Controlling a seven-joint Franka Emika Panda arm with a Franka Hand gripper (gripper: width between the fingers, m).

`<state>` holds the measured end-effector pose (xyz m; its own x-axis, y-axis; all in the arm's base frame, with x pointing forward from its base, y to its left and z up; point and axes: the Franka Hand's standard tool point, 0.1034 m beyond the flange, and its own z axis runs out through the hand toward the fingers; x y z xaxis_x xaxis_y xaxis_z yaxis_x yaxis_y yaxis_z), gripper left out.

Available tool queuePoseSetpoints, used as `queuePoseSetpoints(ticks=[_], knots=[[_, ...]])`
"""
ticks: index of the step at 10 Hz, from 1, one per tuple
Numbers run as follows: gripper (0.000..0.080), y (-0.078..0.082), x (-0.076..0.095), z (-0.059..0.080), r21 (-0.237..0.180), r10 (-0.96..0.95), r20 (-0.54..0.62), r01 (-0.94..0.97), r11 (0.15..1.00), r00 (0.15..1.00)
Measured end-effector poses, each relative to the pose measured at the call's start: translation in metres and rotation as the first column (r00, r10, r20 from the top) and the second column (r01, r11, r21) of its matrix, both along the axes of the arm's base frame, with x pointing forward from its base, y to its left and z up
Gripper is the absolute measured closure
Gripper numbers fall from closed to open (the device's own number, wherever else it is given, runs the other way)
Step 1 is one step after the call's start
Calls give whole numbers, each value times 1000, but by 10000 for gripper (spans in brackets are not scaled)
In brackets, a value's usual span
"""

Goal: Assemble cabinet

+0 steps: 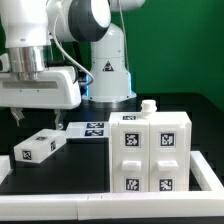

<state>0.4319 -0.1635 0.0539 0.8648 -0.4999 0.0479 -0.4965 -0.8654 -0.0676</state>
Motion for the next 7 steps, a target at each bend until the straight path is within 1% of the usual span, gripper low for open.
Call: queuePoseSetpoints(ticks=[1,3,5,7], knots=[[2,-3,-3,-7,-2,-18,-2,18,1000,1000],[2,-9,-10,-16,-13,10,-8,-10,1000,1000],[2,-11,-14,-23,-19,35,-12,-35,999,999],[2,-9,-16,-32,-25,44,-16,-44,999,999]])
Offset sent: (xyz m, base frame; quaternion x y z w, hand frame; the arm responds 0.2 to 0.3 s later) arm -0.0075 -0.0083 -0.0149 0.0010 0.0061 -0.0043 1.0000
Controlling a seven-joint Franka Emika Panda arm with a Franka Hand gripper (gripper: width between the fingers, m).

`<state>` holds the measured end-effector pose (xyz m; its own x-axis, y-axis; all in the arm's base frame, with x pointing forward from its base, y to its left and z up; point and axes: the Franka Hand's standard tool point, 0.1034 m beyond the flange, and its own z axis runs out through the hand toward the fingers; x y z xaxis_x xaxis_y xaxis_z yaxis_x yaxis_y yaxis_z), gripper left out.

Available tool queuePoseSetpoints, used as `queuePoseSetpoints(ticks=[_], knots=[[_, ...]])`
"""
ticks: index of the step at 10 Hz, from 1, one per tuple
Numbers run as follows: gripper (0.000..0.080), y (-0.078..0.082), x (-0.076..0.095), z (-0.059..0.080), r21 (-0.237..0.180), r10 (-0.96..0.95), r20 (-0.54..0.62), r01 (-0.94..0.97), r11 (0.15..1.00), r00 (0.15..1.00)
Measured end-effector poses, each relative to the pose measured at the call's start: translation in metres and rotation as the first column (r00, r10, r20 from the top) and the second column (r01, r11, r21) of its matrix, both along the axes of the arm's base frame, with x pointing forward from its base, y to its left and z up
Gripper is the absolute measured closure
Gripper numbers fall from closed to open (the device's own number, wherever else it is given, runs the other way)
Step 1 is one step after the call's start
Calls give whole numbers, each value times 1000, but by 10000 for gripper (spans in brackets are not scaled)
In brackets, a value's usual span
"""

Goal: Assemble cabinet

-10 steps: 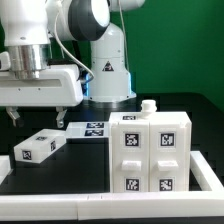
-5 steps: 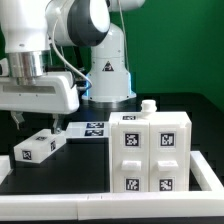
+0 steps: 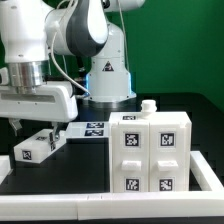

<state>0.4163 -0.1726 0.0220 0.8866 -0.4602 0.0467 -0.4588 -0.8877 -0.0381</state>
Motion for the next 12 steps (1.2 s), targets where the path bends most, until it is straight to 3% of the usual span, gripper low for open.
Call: queuePoseSetpoints(ticks=[4,5,6,7,11,12], knots=[[2,5,-2,-15,-16,30,3,-29,999,1000],[125,7,-1,-15,-16,36,3,-35,999,999],[125,10,0,-15,-17,43,3,-42,999,999],[256,14,1,-15,-16,53,2,-53,998,999],[252,31,7,-13,-15,88,3,-88,996,996],[252,44,14,-2,-4,104,5,-104,995,995]])
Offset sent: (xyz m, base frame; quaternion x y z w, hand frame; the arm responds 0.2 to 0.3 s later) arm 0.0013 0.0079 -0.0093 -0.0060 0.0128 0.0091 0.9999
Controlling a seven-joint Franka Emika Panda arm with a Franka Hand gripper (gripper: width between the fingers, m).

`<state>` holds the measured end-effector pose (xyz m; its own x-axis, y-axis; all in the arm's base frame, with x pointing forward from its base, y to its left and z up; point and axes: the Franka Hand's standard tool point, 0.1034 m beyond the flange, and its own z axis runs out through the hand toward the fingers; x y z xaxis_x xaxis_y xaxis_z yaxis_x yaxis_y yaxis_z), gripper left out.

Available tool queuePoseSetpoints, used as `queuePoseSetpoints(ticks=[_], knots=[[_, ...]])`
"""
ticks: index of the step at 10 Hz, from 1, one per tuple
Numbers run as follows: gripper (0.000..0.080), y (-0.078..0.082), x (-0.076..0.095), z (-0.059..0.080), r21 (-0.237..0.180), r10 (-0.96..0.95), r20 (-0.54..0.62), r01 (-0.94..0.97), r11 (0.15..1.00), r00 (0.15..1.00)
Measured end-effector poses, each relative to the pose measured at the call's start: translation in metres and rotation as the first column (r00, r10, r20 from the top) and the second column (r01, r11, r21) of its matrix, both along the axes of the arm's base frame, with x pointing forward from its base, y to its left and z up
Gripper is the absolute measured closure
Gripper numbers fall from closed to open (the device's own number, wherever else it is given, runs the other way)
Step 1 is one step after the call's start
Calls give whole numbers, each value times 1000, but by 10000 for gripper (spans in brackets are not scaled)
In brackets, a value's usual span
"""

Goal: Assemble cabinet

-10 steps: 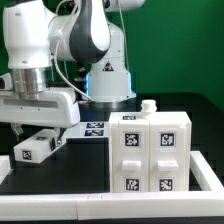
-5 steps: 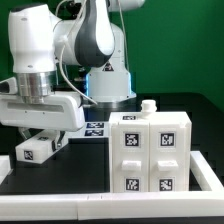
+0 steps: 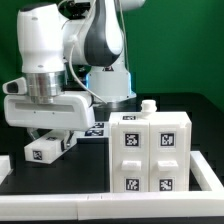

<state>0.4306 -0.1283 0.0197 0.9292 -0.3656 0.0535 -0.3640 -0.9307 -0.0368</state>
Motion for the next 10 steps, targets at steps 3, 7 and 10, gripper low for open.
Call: queuePoseSetpoints(ticks=[3,7,10], knots=[[252,37,20,50,43,17,13,-18,999,1000],[252,94,54,111,80,11,31,-14,997,999],[252,127,92,130,88,44,41,-48,995,998]])
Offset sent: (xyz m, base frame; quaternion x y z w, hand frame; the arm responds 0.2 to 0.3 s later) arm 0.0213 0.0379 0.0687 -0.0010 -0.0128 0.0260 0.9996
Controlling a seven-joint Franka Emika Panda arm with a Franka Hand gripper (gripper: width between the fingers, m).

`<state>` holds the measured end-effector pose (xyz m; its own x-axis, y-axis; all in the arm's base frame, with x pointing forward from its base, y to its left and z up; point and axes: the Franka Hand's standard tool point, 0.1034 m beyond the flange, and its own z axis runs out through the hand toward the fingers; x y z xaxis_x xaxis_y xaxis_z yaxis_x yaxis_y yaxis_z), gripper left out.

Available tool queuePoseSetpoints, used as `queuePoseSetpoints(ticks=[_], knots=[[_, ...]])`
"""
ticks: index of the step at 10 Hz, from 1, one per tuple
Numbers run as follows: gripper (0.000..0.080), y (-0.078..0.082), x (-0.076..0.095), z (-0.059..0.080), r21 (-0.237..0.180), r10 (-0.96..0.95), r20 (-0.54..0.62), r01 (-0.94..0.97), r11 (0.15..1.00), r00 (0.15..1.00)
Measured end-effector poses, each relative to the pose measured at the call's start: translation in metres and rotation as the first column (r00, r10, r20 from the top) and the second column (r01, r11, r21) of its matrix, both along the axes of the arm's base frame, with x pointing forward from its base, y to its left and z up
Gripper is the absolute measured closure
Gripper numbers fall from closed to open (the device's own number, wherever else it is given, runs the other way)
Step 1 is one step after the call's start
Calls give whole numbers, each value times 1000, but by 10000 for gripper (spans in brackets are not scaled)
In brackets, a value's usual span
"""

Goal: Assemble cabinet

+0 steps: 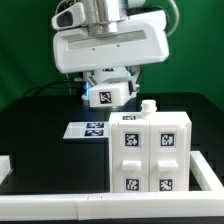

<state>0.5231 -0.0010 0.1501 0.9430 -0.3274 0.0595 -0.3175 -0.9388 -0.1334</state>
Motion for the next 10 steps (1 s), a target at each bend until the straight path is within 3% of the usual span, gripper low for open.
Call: queuePoseSetpoints(ticks=[6,8,10], knots=[[252,-2,-4,-4,-4,16,-2,-16,1000,1000],[252,7,15,13,-38,83,24,-82,996,996],[252,15,32,25,-45,108,45,-106,993,993]])
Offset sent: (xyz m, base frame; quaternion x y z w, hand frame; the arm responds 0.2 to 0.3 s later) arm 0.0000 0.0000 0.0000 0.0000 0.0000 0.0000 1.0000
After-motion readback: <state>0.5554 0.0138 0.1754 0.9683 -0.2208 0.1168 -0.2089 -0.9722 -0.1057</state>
